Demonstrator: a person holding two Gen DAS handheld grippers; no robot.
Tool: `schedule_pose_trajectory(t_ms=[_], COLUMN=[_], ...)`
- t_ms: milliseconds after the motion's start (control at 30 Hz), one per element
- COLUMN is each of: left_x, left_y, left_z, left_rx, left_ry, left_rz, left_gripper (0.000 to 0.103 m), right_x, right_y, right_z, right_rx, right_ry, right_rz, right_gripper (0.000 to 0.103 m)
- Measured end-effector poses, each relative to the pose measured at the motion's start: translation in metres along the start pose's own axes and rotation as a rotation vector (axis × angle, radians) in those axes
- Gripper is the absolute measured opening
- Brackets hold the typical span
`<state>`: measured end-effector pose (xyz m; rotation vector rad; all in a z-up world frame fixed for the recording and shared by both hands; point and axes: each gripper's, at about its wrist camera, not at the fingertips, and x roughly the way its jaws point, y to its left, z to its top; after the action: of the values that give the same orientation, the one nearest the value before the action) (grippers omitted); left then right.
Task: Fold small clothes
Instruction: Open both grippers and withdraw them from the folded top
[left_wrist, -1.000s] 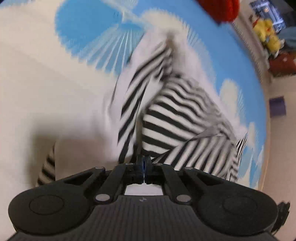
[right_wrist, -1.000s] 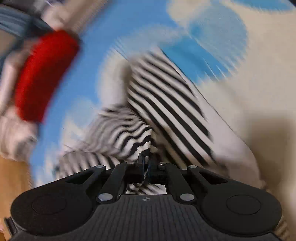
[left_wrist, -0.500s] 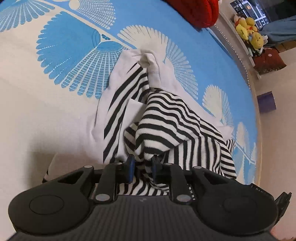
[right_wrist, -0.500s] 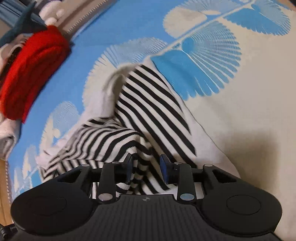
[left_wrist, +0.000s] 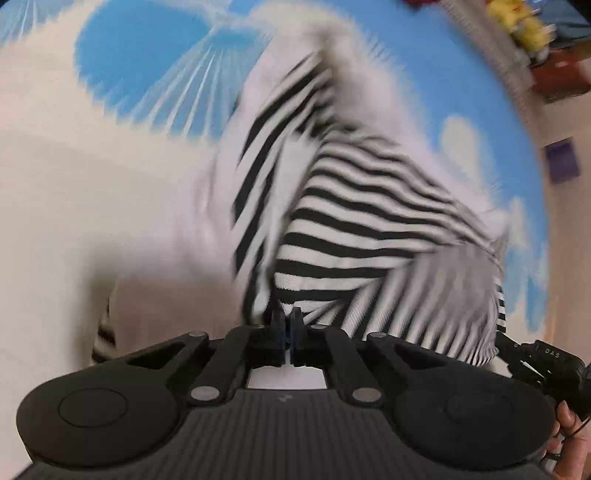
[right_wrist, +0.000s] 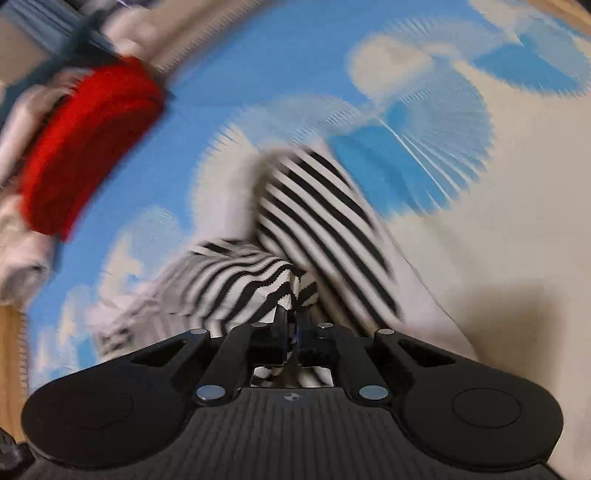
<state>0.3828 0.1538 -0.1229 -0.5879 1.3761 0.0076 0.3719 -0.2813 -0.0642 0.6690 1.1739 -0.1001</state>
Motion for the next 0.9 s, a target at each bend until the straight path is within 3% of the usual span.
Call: schedule_pose_trajectory(t_ms=[33,67,100,167,200,267,333,467,533,600,667,733,800,900], left_x=[-0.003,-0.011,-0.021,-0.045,-0.053,-0.06,-0.059,-0.053,-0.039,-0.012,-0.009,-0.027,-0.049,-0.056], left_y=[-0.001,-0.005,-0.008,-0.02,-0.027,-0.035,-0.043,-0.048,-0.049,-0.037,-0.029,-0.038,-0.051,-0.056], left_z=[0.001,0.003,0.005,0.007,0.006,0.002,-0.001,-0.011,-0.013,-0.007,-0.005,-0.007,-0.01,-0.014], left_rx=[0.014,0.034,0.047,0.119,0.177,0.249,0.283,0.313,0.333,0.289,0.23,0.252,0.293,0.316], left_ry=[-0.01,-0.041,-0.083,-0.208,-0.279,-0.362,-0.363,-0.354,-0.292,-0.195,-0.173,-0.234,-0.313,-0.343], left_rz=[0.008,0.008,0.008,0.027,0.062,0.126,0.083,0.046,0.124,0.236,0.22,0.189,0.103,0.017], left_gripper=[0.01,0.019,0.034,0.053,0.053,0.047,0.036,0.025,0.024,0.025,0.025,0.025,0.026,0.026], right_x=[0.009,0.011,0.006,-0.012,-0.022,-0.037,-0.039,-0.04,-0.023,0.005,0.023,0.018,0.002,-0.01], right_y=[-0.006,-0.009,-0.008,0.003,0.013,0.034,0.041,0.035,0.039,0.034,0.023,0.017,0.024,0.031], right_z=[0.0,0.0,0.001,0.002,0.001,-0.008,-0.014,-0.013,-0.011,-0.012,-0.017,-0.015,-0.012,-0.014], right_rx=[0.027,0.046,0.053,-0.012,-0.084,-0.241,-0.318,-0.248,-0.268,-0.267,-0.245,-0.193,-0.218,-0.283], right_ry=[0.039,0.043,0.02,-0.077,-0.151,-0.301,-0.339,-0.312,-0.214,-0.066,-0.005,-0.019,-0.1,-0.177], right_rz=[-0.021,-0.036,-0.043,-0.059,-0.084,-0.2,-0.228,-0.052,0.015,-0.03,-0.141,-0.116,-0.075,-0.062], right_gripper=[0.018,0.027,0.032,0.036,0.042,0.044,0.044,0.044,0.043,0.043,0.045,0.045,0.044,0.044])
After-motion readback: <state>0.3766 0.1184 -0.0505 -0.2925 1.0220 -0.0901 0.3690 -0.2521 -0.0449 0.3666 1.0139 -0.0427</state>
